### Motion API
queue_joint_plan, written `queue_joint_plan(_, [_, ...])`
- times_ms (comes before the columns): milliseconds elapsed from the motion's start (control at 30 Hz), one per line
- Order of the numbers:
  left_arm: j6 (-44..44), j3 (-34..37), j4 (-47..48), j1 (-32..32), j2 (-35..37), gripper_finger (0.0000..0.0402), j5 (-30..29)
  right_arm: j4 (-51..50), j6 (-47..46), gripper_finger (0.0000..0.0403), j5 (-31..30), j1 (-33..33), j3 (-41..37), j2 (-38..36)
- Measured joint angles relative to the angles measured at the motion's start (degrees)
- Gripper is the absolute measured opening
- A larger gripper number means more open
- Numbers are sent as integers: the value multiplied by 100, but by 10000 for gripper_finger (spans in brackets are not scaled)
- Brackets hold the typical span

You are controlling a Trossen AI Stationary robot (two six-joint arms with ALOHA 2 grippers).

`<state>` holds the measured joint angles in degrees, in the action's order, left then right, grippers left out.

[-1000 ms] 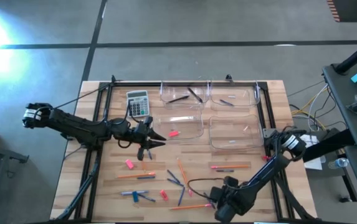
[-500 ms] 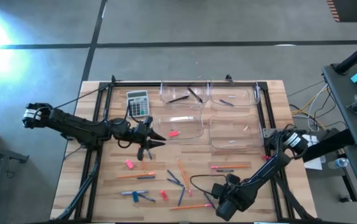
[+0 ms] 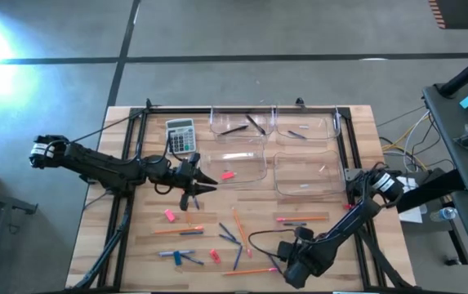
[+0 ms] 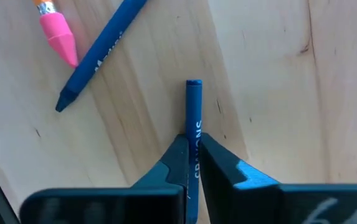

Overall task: Sort crayons/erasers/pens/pencils in bins
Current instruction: Put the blue crayon into the top right transparent bin

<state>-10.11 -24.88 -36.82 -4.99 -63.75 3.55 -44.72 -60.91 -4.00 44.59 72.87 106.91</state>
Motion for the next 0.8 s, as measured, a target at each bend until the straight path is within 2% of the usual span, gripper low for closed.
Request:
queue_joint_plan(300, [2, 2, 2, 0, 0, 70, -2, -716, 448, 14, -824, -293, 165, -546])
queue_joint_plan(533, [-2, 4, 13, 0, 0, 70, -72, -604, 1280, 14, -1891, -765, 178, -1180])
queue_joint_plan(667, [0, 4, 13, 0, 0, 70, -78, -723, 1961, 13, -2570, -1237, 180, -1723])
queue_joint_plan(800, [0, 4, 11, 0, 0, 70, -97, -1542, 2170, 13, -3059, -2146, 184, -2255])
